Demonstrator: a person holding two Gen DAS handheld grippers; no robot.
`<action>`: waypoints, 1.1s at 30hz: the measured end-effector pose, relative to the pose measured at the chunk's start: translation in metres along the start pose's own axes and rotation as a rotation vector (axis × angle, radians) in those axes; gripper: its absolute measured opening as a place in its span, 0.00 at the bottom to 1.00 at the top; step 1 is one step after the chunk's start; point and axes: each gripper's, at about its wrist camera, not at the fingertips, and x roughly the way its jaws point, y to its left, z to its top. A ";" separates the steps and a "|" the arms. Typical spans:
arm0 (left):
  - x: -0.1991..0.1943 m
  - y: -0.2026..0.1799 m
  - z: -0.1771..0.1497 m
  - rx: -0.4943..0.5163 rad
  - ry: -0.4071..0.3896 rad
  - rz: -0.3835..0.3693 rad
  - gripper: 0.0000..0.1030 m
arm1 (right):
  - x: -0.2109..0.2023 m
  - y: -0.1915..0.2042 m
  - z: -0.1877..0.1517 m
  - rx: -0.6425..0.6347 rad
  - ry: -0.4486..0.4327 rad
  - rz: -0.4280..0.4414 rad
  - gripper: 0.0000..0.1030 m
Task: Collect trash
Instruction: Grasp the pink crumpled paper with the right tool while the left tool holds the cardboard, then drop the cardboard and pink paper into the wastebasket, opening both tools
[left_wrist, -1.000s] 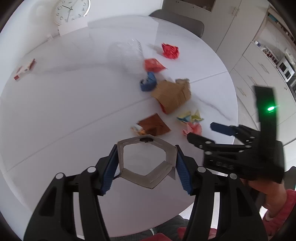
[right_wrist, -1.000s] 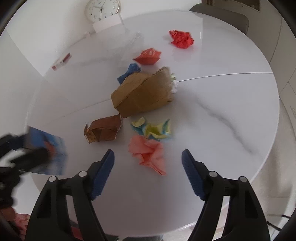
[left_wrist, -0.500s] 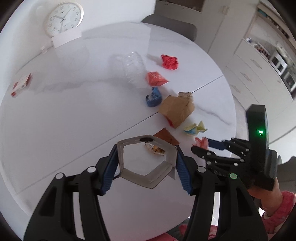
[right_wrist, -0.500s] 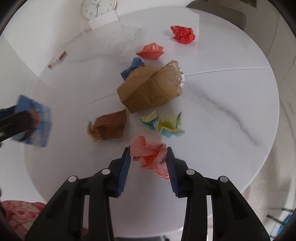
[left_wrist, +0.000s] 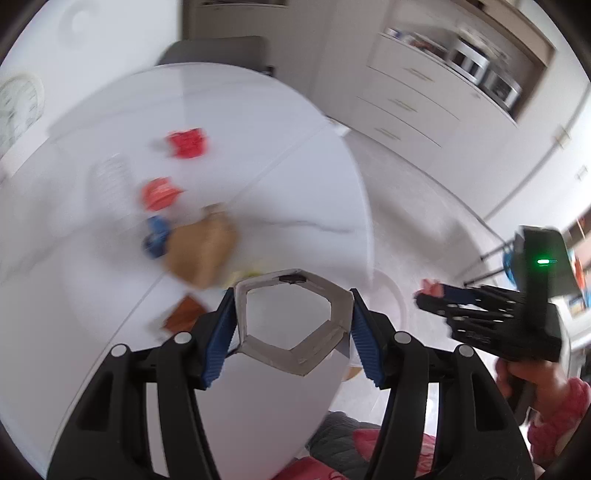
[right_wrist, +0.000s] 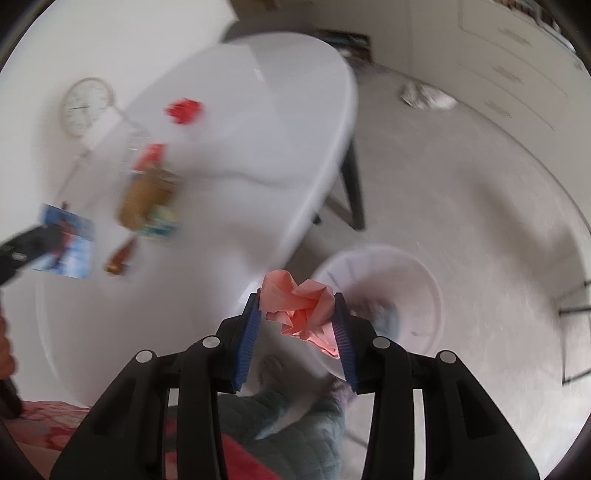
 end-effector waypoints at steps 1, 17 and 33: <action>0.005 -0.012 0.004 0.028 0.008 -0.009 0.55 | 0.007 -0.008 -0.002 0.010 0.013 -0.008 0.40; 0.064 -0.122 0.020 0.140 0.110 -0.053 0.56 | 0.034 -0.111 -0.022 0.107 0.101 -0.129 0.90; 0.104 -0.178 0.015 0.164 0.160 -0.100 0.92 | -0.027 -0.152 -0.021 0.178 0.014 -0.132 0.92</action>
